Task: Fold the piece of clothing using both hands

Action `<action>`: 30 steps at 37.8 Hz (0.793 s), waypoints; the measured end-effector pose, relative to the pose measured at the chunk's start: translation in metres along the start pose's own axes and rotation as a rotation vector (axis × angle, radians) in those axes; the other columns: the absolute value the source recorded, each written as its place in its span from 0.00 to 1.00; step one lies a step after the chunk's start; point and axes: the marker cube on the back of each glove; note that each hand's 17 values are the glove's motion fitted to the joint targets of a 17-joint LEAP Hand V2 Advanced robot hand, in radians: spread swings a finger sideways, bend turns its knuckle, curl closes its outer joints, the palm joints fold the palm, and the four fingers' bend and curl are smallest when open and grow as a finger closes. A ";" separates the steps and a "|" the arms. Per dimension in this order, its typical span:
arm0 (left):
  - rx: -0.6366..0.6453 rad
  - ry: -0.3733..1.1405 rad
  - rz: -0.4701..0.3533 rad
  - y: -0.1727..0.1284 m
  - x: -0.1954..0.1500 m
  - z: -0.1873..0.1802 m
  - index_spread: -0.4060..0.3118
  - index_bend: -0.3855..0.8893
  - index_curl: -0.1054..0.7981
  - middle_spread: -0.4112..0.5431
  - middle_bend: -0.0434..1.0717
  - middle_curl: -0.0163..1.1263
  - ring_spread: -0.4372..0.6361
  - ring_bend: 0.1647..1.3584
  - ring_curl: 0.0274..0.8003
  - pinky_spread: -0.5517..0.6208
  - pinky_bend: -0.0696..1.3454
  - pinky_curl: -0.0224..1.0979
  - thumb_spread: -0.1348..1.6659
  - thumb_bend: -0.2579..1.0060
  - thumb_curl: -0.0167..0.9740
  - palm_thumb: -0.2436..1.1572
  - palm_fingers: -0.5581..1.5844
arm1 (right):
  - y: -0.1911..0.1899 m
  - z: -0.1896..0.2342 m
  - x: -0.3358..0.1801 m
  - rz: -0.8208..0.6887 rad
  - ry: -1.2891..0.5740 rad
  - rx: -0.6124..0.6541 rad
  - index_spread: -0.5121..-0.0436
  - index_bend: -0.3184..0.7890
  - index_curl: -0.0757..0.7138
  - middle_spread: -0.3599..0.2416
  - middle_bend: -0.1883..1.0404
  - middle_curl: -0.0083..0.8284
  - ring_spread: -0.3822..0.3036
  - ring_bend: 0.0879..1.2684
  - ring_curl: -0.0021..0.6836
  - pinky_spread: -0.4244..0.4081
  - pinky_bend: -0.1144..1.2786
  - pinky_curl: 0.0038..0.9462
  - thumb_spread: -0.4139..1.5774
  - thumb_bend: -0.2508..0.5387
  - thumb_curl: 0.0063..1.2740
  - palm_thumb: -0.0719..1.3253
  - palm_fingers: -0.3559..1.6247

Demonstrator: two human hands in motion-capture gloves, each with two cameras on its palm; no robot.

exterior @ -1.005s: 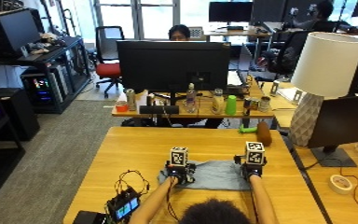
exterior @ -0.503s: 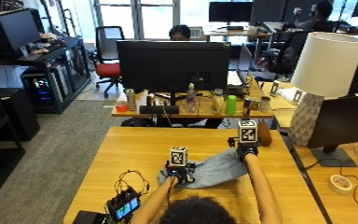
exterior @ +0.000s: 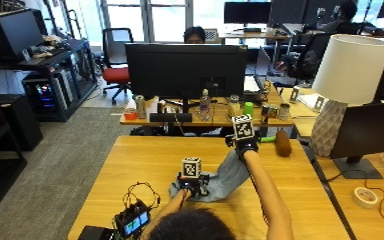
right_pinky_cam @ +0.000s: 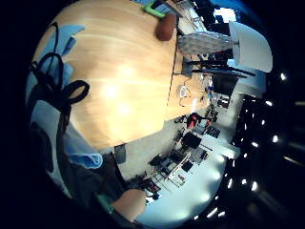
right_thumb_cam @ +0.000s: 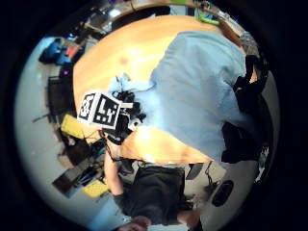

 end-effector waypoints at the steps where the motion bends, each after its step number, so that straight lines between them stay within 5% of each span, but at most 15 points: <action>1: -0.004 0.001 0.004 0.000 0.000 0.000 0.56 0.46 0.60 0.76 0.16 0.17 0.80 0.28 0.31 0.82 0.40 0.32 0.65 0.19 0.28 0.32 0.33 | 0.000 0.000 -0.002 -0.005 0.005 -0.013 0.57 0.43 0.59 0.32 0.39 0.59 0.21 0.50 0.67 0.09 0.56 0.43 0.65 0.30 0.28 0.92 0.84; 11: 0.032 0.030 -0.029 -0.006 -0.002 -0.002 0.56 0.46 0.60 0.76 0.16 0.17 0.80 0.27 0.31 0.83 0.40 0.32 0.65 0.19 0.28 0.32 0.32 | 0.009 -0.012 -0.013 -0.002 0.031 0.004 0.57 0.43 0.59 0.32 0.39 0.59 0.21 0.51 0.67 0.09 0.56 0.43 0.65 0.30 0.29 0.92 0.84; 22: 0.133 0.328 0.058 0.005 -0.019 -0.048 0.58 0.45 0.60 0.70 0.18 0.18 0.74 0.31 0.32 0.81 0.36 0.31 0.69 0.19 0.27 0.32 0.37 | 0.010 -0.022 -0.021 -0.029 0.013 0.019 0.57 0.40 0.57 0.32 0.40 0.59 0.21 0.52 0.67 0.09 0.57 0.44 0.64 0.30 0.31 0.93 0.83; 30: 0.404 0.187 -0.124 0.049 -0.060 -0.123 0.57 0.47 0.61 0.68 0.17 0.19 0.68 0.31 0.34 0.76 0.35 0.31 0.74 0.20 0.26 0.34 0.40 | 0.013 -0.045 -0.065 -0.067 -0.057 0.057 0.55 0.29 0.46 0.33 0.43 0.60 0.21 0.56 0.69 0.10 0.62 0.46 0.64 0.30 0.33 0.91 0.79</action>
